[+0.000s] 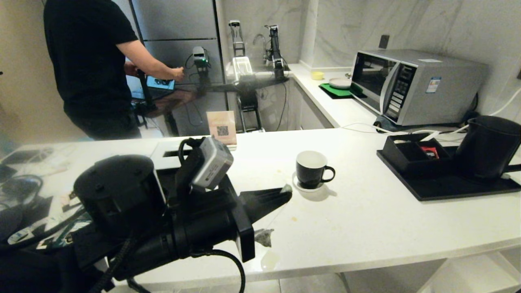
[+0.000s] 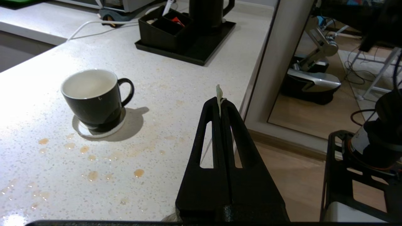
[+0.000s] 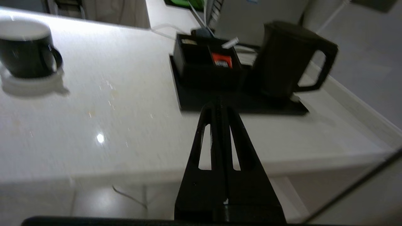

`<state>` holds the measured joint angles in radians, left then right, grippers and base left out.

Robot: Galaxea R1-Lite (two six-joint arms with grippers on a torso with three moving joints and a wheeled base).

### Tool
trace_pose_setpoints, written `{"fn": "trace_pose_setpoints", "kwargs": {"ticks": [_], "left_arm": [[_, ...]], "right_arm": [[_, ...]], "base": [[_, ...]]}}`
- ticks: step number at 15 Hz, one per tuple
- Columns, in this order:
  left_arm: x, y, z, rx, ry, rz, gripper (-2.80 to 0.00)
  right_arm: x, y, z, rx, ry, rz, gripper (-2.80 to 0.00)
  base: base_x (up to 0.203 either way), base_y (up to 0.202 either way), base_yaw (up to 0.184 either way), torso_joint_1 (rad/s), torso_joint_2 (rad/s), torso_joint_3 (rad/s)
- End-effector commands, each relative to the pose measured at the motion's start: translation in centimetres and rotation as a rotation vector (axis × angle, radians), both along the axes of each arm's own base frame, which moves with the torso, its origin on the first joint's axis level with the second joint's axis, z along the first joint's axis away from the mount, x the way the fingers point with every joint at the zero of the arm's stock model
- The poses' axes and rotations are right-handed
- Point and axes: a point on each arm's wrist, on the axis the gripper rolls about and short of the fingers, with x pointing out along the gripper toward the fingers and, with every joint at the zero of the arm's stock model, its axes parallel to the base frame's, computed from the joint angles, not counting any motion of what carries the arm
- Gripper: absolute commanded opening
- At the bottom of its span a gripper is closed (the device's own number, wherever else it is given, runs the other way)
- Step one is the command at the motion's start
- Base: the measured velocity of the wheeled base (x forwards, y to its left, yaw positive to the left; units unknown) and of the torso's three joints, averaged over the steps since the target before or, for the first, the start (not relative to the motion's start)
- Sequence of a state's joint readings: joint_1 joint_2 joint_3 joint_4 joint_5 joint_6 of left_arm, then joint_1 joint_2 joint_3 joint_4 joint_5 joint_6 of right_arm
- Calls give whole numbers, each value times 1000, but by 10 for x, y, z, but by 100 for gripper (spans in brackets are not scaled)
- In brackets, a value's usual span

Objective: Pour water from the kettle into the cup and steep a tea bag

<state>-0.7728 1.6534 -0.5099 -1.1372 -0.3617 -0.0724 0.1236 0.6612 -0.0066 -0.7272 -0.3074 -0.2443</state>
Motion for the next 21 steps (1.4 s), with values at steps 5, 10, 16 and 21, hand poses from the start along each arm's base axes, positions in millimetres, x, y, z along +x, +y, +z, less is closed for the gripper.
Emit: {"fn": "trace_pose_setpoints", "kwargs": {"ticks": [5, 10, 16, 21], "left_arm": [[1, -2, -5, 9, 13, -5, -280], [1, -3, -5, 10, 16, -5, -280], [-2, 1, -7, 17, 23, -1, -280], [-13, 13, -13, 37, 43, 10, -280]], "right_arm": [[-39, -6, -31, 16, 65, -49, -280], [-46, -3, -44, 163, 111, 100, -280], [-50, 0, -67, 174, 349, 244, -280], [-50, 0, -67, 184, 349, 246, -280]], "base": [[0, 0, 0, 0, 0, 0], [0, 0, 0, 0, 0, 0], [0, 0, 0, 0, 0, 0], [0, 0, 0, 0, 0, 0]]}}
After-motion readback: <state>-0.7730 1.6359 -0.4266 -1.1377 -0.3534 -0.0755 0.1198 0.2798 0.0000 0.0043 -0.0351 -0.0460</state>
